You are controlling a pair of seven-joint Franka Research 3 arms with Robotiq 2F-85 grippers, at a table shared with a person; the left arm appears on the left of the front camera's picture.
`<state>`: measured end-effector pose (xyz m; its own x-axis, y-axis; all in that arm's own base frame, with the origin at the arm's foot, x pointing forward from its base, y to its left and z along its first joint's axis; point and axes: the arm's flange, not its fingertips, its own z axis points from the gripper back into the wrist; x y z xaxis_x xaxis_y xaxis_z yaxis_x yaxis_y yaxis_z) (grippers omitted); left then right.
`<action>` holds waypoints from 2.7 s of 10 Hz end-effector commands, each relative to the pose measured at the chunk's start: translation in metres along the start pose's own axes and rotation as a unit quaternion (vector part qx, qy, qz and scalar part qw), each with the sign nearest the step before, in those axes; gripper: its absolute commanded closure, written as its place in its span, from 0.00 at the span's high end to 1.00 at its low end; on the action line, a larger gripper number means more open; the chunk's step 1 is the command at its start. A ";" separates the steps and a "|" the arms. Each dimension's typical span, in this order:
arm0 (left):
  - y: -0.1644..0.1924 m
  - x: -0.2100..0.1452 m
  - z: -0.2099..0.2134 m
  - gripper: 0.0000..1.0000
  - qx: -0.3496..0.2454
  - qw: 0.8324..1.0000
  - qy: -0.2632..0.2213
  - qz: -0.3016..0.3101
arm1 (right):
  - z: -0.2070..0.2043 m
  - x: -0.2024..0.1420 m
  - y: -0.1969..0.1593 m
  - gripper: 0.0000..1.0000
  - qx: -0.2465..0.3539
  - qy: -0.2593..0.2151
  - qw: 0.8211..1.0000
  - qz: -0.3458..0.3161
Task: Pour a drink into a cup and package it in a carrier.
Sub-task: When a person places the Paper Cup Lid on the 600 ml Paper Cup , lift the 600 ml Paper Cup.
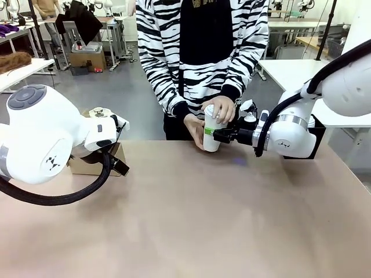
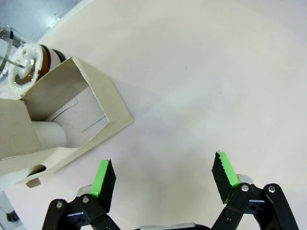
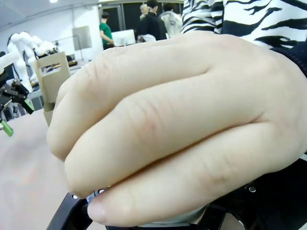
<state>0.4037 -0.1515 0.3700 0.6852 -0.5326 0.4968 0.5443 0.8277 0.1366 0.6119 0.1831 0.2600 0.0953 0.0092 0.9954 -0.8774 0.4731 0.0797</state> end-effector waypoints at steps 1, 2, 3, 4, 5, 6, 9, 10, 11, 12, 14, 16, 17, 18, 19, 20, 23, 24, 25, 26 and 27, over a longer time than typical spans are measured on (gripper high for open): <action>0.000 0.000 0.000 1.00 -0.001 1.000 -0.001 0.000 | -0.004 0.010 0.005 0.76 0.004 -0.009 1.000 0.002; 0.000 0.000 0.000 1.00 -0.001 1.000 -0.001 0.000 | -0.004 0.010 0.005 0.76 0.004 -0.009 1.000 0.002; 0.000 0.000 0.000 1.00 -0.001 1.000 -0.001 0.000 | -0.004 0.010 0.005 0.76 0.004 -0.009 1.000 0.002; 0.000 0.000 0.000 1.00 -0.001 1.000 -0.001 0.000 | -0.004 0.010 0.005 0.76 0.004 -0.009 1.000 0.002; 0.000 0.000 0.000 1.00 -0.001 1.000 -0.001 0.000 | -0.004 0.010 0.005 0.76 0.004 -0.009 1.000 0.002; 0.000 0.000 0.000 1.00 -0.001 1.000 -0.001 0.000 | -0.004 0.010 0.005 0.76 0.004 -0.009 1.000 0.002; 0.000 0.000 0.000 1.00 -0.001 1.000 -0.001 0.000 | -0.004 0.010 0.005 0.76 0.004 -0.009 1.000 0.002; 0.000 0.000 0.000 1.00 -0.001 1.000 -0.001 0.000 | -0.004 0.010 0.005 0.76 0.004 -0.009 1.000 0.002; 0.000 0.000 0.000 1.00 -0.001 1.000 -0.001 0.000 | -0.004 0.010 0.005 0.76 0.004 -0.009 1.000 0.002; 0.000 0.000 0.000 1.00 -0.001 1.000 -0.001 0.000 | -0.004 0.010 0.005 0.76 0.004 -0.009 1.000 0.002; 0.000 0.000 0.000 1.00 -0.001 1.000 -0.001 0.000 | -0.004 0.010 0.005 0.76 0.004 -0.009 1.000 0.002; 0.000 0.000 0.000 1.00 -0.001 1.000 -0.001 0.000 | -0.004 0.010 0.005 0.76 0.004 -0.009 1.000 0.002; 0.000 0.000 0.000 1.00 -0.001 1.000 -0.001 0.000 | -0.004 0.010 0.005 0.76 0.004 -0.009 1.000 0.002; 0.000 0.000 0.000 1.00 -0.001 1.000 -0.001 0.000 | -0.004 0.010 0.005 0.76 0.004 -0.009 1.000 0.002; 0.000 0.000 0.000 1.00 -0.001 1.000 -0.001 0.000 | -0.004 0.010 0.005 0.76 0.004 -0.009 1.000 0.002; 0.000 0.000 0.000 1.00 -0.001 1.000 -0.001 0.000 | -0.004 0.010 0.005 0.76 0.004 -0.009 1.000 0.002; 0.000 0.000 0.000 1.00 -0.001 1.000 -0.001 0.000 | -0.004 0.010 0.005 0.76 0.004 -0.009 1.000 0.002; 0.000 0.000 0.000 1.00 -0.001 1.000 -0.001 0.000 | -0.004 0.010 0.005 0.76 0.004 -0.009 1.000 0.002; 0.000 0.000 0.000 1.00 -0.001 1.000 -0.001 0.000 | -0.004 0.010 0.005 0.76 0.004 -0.009 1.000 0.002; 0.000 0.000 0.000 1.00 -0.001 1.000 -0.001 0.000 | -0.004 0.010 0.005 0.76 0.004 -0.009 1.000 0.002; 0.000 0.000 0.000 1.00 -0.001 1.000 -0.001 0.000 | -0.004 0.010 0.005 0.76 0.004 -0.009 1.000 0.002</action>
<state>0.4037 -0.1515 0.3700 0.6852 -0.5326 0.4968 0.5443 0.8277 0.1366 0.6115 0.1864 0.2638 0.0884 0.0031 0.9961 -0.8817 0.4654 0.0768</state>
